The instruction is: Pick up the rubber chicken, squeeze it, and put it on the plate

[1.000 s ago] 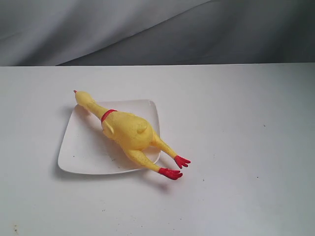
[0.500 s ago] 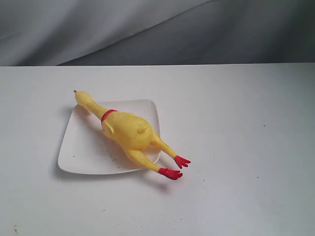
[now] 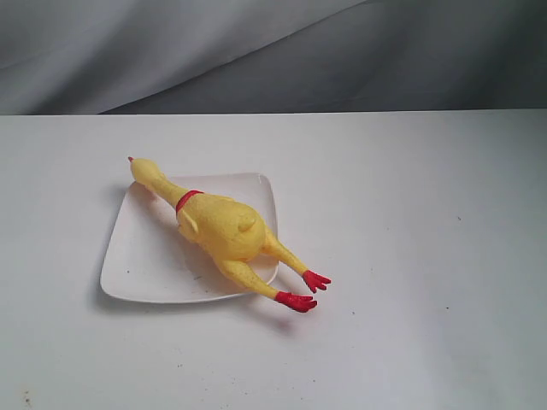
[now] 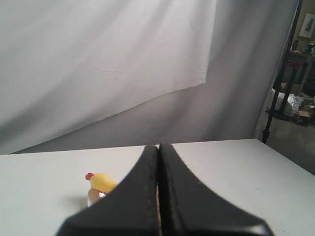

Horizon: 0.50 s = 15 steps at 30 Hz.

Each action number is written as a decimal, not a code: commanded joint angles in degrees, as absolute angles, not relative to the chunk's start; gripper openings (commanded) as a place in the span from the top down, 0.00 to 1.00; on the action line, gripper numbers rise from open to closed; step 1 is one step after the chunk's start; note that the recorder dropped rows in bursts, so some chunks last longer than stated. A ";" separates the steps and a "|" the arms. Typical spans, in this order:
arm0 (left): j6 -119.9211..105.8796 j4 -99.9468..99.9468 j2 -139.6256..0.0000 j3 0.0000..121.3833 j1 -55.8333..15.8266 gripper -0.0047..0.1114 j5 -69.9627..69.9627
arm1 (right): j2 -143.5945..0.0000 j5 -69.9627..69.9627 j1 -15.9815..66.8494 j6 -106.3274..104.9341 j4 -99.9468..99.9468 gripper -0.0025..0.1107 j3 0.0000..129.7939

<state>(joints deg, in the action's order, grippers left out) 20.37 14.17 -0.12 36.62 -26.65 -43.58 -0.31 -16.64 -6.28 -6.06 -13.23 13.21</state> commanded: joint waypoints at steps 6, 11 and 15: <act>20.55 13.99 0.00 36.30 -26.85 0.96 -43.72 | 0.00 -15.72 -5.75 -4.43 -0.90 0.98 5.87; 20.55 13.99 0.00 36.30 -26.85 0.96 -43.72 | 0.00 -15.84 -5.15 -3.91 1.29 0.98 4.02; 20.55 13.99 0.00 36.30 -26.85 0.96 -43.72 | 0.00 -14.52 -5.15 0.00 0.90 0.98 0.16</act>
<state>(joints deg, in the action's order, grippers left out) 20.37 14.17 -0.12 36.62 -26.65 -43.58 -0.21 -15.85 -5.36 -2.44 0.31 2.71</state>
